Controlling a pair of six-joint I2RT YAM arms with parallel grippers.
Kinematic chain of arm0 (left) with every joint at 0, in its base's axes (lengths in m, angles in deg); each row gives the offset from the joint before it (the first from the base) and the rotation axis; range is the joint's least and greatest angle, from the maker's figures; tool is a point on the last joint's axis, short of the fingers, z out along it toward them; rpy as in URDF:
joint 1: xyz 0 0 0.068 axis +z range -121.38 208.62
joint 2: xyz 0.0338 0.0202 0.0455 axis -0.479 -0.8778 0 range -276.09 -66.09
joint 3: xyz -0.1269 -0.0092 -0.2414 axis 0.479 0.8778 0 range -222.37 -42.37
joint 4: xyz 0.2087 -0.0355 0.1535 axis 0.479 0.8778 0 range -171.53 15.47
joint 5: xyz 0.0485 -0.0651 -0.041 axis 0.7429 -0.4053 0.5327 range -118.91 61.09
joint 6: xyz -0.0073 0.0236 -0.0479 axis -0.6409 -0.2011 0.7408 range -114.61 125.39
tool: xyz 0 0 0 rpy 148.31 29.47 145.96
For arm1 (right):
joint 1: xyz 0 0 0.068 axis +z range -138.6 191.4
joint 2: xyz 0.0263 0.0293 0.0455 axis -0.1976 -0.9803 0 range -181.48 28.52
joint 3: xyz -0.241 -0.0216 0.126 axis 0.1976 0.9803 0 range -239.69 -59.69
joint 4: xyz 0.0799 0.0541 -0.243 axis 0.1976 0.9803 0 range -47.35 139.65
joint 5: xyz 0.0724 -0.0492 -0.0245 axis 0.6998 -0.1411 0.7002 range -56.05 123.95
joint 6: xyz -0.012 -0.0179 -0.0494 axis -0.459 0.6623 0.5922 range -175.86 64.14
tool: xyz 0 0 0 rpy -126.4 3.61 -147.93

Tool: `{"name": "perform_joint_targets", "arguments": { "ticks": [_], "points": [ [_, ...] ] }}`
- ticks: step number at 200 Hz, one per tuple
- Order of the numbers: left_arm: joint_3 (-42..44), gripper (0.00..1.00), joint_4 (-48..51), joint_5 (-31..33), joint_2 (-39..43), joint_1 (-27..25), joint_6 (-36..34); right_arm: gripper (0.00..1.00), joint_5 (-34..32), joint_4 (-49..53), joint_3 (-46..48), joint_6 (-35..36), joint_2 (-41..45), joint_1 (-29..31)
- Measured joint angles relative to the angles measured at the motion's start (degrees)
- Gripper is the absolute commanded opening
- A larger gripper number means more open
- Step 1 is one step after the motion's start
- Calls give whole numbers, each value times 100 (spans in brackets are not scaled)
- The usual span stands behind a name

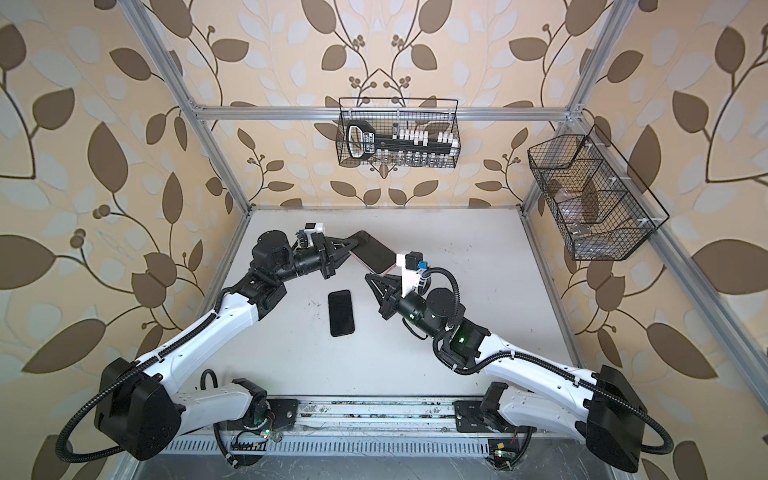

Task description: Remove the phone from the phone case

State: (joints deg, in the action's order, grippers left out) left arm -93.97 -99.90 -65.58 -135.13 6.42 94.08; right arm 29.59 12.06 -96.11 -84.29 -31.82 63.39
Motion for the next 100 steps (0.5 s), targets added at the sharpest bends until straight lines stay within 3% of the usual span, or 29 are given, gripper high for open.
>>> {"name": "perform_joint_targets", "arguments": {
  "ticks": [70, 100],
  "points": [
    [0, 0, -2, 114, 52, 83, 168, 11, -103, -70, 487, -90, 35, -494],
    [-33, 0, -24, 105, 83, 85, 85, 16, 177, -83, 555, -341, 46, -662]
  ]
}}
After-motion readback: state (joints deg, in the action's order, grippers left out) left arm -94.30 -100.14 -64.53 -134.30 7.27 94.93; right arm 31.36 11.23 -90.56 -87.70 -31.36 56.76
